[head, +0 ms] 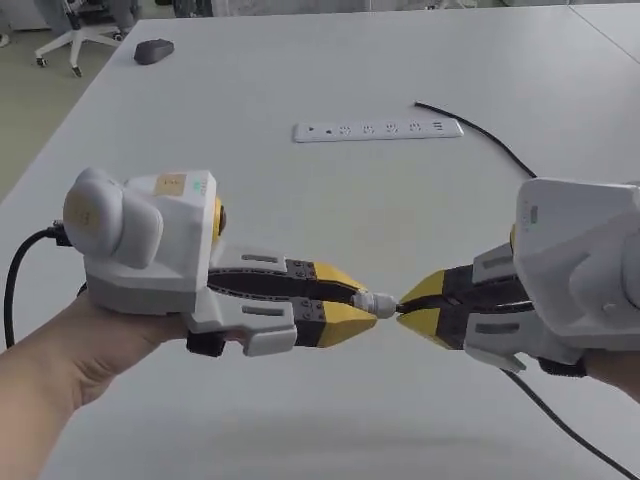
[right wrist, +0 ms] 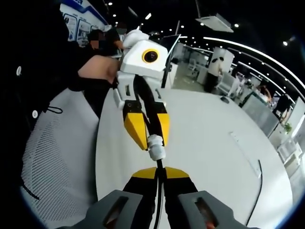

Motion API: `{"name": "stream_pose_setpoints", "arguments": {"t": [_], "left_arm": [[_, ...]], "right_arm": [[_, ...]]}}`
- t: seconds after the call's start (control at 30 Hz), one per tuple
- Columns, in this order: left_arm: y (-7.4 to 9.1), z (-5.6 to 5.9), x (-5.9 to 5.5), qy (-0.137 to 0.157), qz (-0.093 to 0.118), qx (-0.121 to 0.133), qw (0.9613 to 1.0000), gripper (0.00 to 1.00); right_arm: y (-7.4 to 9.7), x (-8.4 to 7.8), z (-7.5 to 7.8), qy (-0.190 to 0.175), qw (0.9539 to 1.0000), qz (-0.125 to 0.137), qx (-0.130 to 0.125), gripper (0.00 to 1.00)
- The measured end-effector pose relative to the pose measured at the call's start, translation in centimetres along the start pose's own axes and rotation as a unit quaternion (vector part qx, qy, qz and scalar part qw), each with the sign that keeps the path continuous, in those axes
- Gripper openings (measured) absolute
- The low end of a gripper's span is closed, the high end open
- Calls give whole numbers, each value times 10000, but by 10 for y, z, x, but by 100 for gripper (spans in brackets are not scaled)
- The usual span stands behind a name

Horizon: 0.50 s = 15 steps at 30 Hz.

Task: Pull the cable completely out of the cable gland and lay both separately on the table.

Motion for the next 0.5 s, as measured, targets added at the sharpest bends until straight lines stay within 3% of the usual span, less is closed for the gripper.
{"name": "stream_pose_setpoints", "arguments": {"t": [0.5], "left_arm": [[3,-3,1,-34,63,64,10000,15]], "right_arm": [[14,-27,9,-474,9983,-253,-228,0]]}}
Point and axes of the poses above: the centre of the closed fingertips' face, and the gripper's own axes: y roughly backward along the fingers, z roughly to its right, x roughly out of its top, the point moved 6 cm from there along y, roughly backward along the fingers, and after that the axes turned 7 degrees about -z, right-handed, at the moved point
